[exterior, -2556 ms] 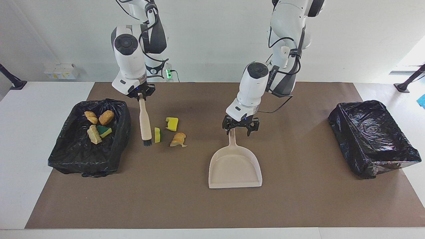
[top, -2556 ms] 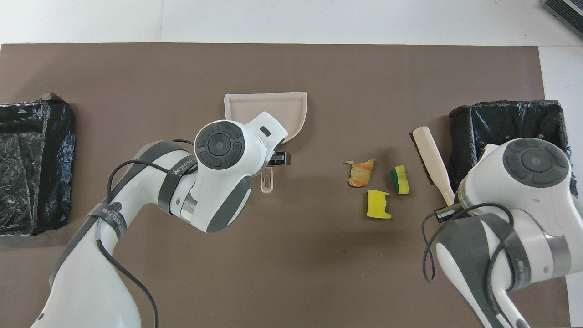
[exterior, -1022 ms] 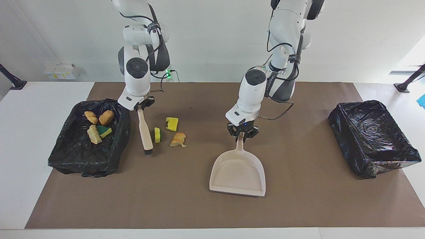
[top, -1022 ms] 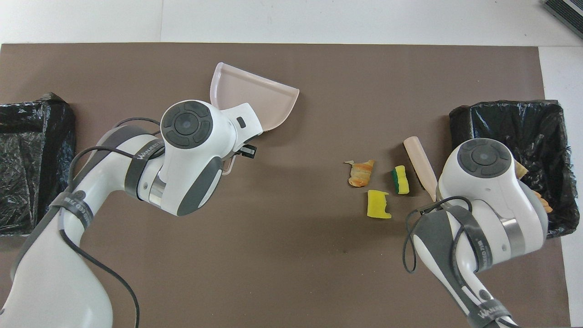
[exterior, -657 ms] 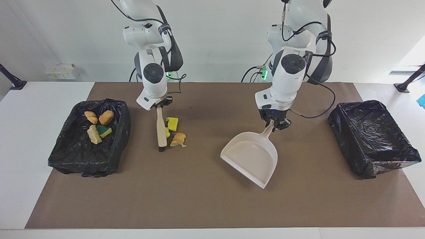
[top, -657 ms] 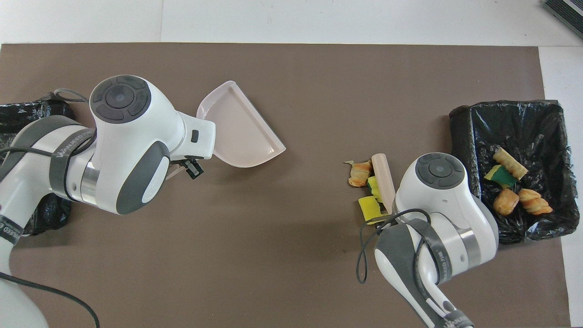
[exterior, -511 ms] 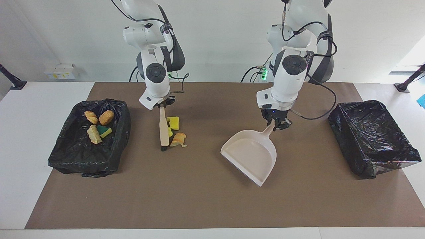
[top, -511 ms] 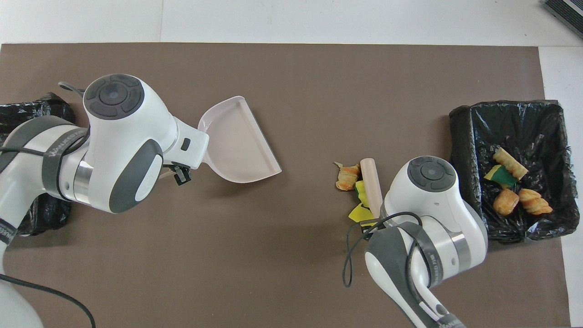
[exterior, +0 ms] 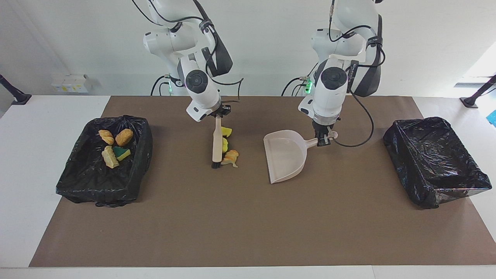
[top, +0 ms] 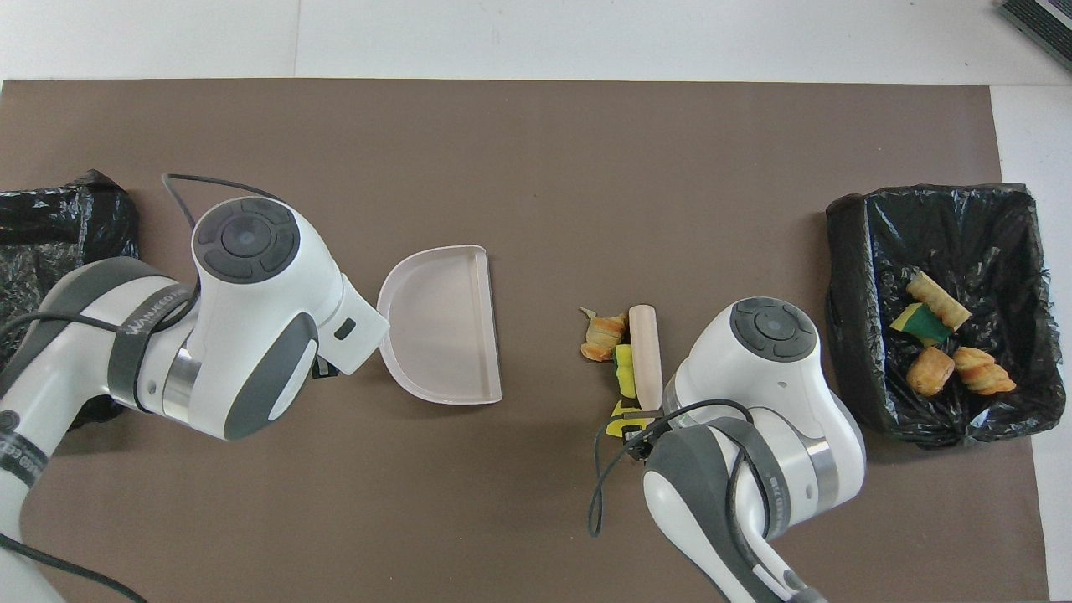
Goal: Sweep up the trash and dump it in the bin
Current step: 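Sweep the sponges and bread toward the dustpan with the right gripper's brush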
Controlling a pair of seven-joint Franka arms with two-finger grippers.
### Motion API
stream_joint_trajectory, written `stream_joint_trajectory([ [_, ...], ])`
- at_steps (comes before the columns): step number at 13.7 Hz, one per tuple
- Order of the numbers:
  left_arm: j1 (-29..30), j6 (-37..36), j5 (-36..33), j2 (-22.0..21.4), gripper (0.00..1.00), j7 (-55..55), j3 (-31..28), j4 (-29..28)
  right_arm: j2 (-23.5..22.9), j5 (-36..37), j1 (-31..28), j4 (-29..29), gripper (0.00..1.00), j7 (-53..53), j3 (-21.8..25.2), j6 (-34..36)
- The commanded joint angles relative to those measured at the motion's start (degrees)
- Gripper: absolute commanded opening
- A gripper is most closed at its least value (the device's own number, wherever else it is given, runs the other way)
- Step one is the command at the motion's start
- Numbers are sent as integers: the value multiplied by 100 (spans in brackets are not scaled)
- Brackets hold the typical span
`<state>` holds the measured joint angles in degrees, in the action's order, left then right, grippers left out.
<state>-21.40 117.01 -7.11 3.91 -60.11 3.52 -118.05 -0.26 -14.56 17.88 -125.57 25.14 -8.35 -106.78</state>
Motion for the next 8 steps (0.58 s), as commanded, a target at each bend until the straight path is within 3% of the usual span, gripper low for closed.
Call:
stream_joint_trajectory([
  [1,-101,243,-107,-338,0,-141,-62,-403,357,336,32,164,0,596,35,392],
  [4,-197,340,-98,-356,0,16,-53,-613,859,1365,-57,-89,0,624,45,1140],
  [8,-329,375,-80,-365,0,676,-35,-649,1019,1570,-119,-617,0,649,1,1098],
])
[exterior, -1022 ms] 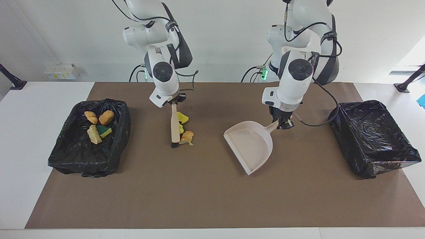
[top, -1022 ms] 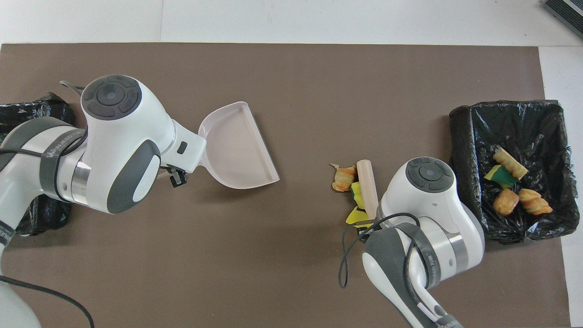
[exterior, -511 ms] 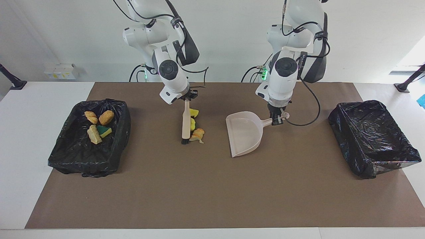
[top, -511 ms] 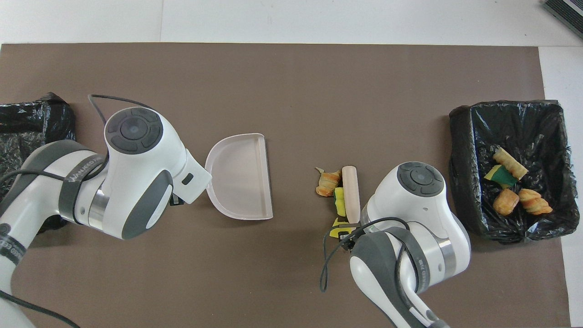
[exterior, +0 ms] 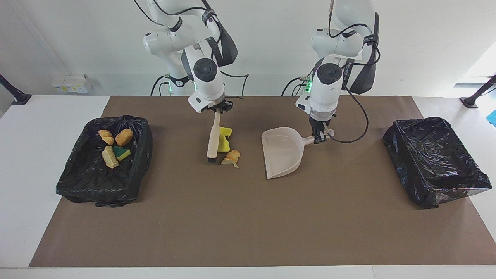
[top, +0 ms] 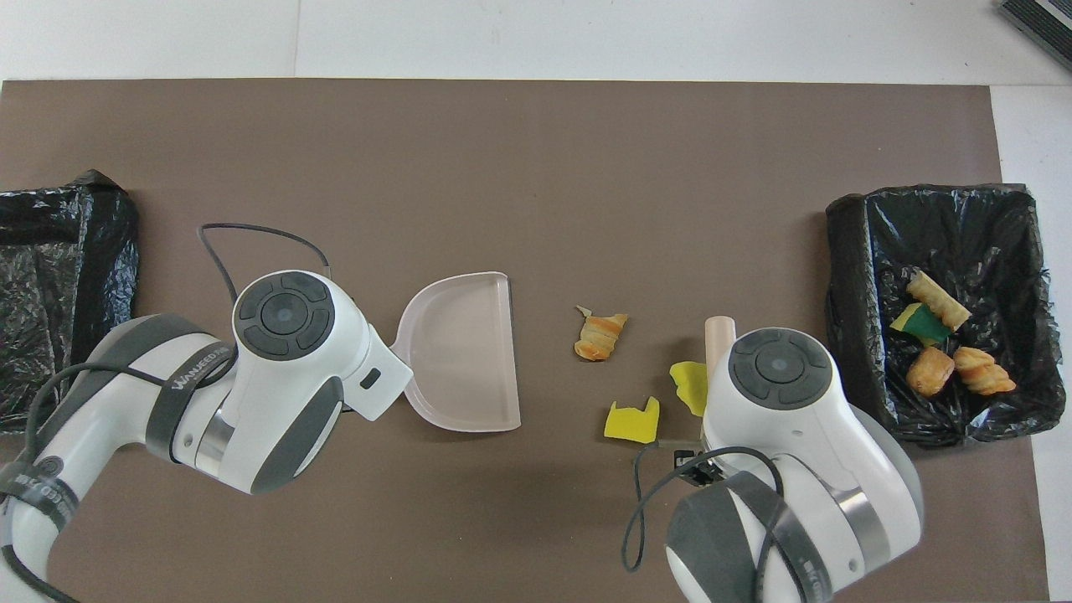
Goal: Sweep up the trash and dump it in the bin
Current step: 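Sweep the sponges and bread toward the dustpan with the right gripper's brush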
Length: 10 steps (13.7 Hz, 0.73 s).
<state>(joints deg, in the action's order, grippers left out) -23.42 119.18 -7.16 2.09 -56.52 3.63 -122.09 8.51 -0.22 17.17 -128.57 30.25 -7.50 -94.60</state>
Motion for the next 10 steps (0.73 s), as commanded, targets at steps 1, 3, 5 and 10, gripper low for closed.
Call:
stream_joint_trajectory([
  [1,-154,167,-75,-165,0,335,-38,-254,107,50,-12,-404,0,243,-93,-294],
  [3,-224,185,-49,-138,0,335,-47,-298,-59,-169,5,-484,0,288,-94,-777],
  [5,-216,185,-49,-138,0,326,-47,-298,-323,-678,224,-476,0,341,-94,-1137],
  [10,-224,185,-49,-173,0,273,-47,-377,-639,-2005,269,-274,0,-176,-111,-1542],
])
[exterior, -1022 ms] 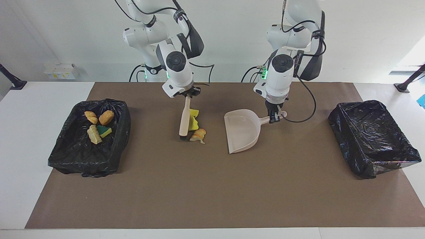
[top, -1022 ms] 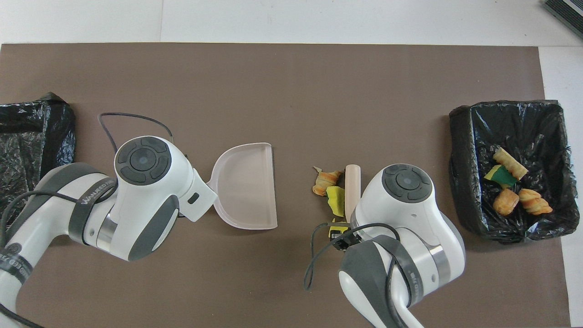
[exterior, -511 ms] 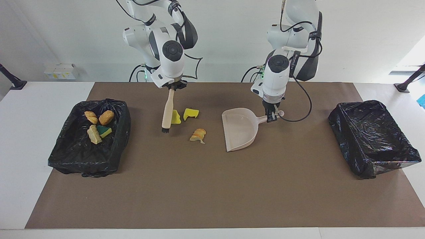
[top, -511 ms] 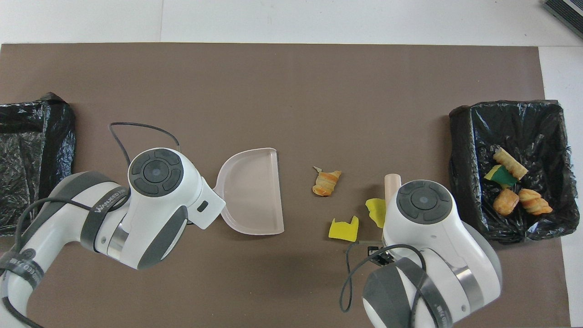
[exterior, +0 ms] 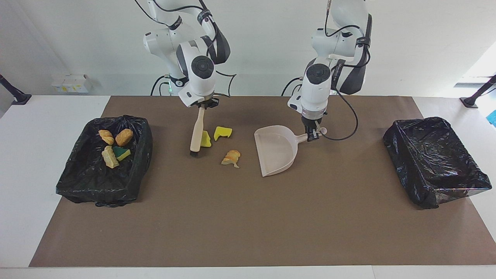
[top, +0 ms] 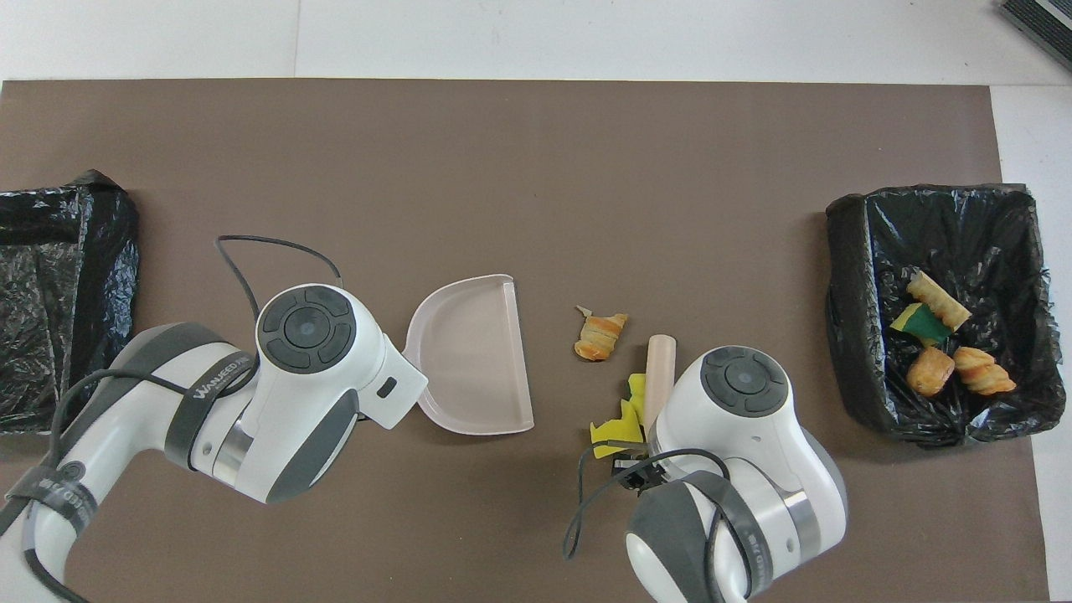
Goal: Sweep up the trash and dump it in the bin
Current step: 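Sweep the sponges and bread toward the dustpan with the right gripper's brush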
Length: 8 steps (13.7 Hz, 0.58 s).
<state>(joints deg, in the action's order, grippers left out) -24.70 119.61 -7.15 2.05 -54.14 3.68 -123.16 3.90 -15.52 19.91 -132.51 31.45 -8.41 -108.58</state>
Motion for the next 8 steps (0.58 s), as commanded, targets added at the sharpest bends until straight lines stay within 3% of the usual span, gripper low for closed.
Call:
stream_joint_trajectory([
  [1,-88,141,-49,-170,0,9,-52,-288,-310,-670,143,163,0,-376,-29,-328],
  [4,-97,343,-49,-223,0,0,-43,-428,-741,-1547,521,426,0,-359,-29,-900],
  [8,-123,431,-49,-241,0,-114,-43,-481,-1101,-2567,557,1076,0,-543,-29,-928],
])
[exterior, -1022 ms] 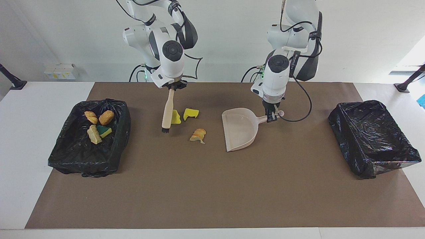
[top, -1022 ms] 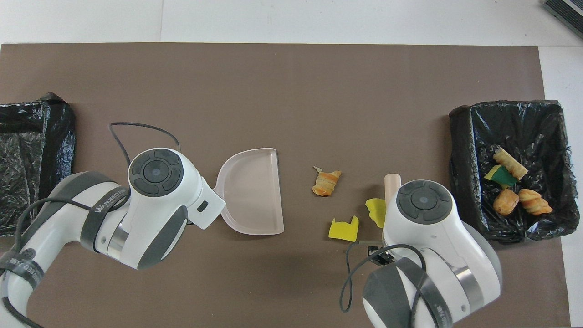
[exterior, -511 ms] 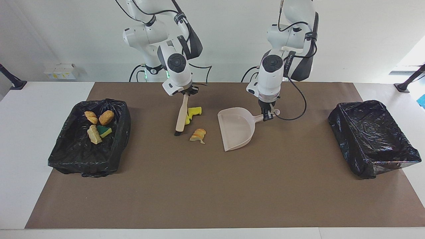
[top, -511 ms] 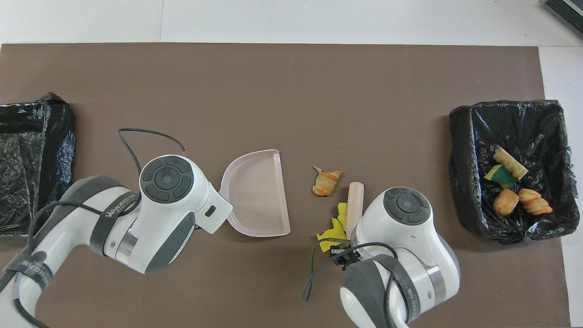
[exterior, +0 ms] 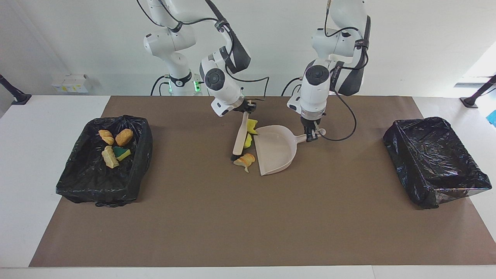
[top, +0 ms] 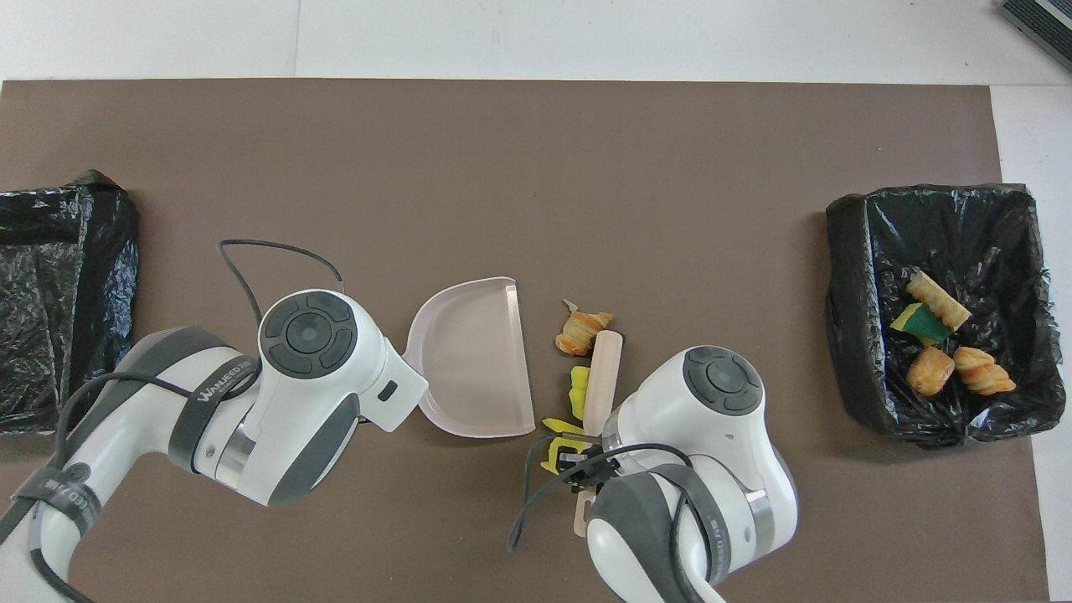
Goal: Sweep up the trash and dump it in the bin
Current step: 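Sweep the sponges and bread toward the dustpan with the right gripper's brush, then push the debris deeper into the dustpan with the right gripper's brush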
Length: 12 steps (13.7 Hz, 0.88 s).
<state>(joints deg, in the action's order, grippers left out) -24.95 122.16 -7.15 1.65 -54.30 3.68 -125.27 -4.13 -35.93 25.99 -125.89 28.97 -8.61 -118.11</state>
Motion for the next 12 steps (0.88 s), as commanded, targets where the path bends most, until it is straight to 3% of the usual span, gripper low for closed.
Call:
stream_joint_trajectory([
  [1,-106,168,-49,-182,0,-160,-43,-270,-377,-616,-50,599,0,-286,-9,24],
  [4,-203,789,-49,20,0,-125,-52,-392,-466,-617,3,1013,0,-181,0,191],
  [6,-185,844,-49,29,0,-134,-52,-393,-405,-442,-32,1390,0,-102,52,864],
  [9,-168,844,-49,29,0,-143,-61,-393,-107,374,-225,1848,0,127,62,1858],
  [12,-159,844,-49,29,0,-143,-61,-393,131,770,-366,1893,0,100,70,2317],
])
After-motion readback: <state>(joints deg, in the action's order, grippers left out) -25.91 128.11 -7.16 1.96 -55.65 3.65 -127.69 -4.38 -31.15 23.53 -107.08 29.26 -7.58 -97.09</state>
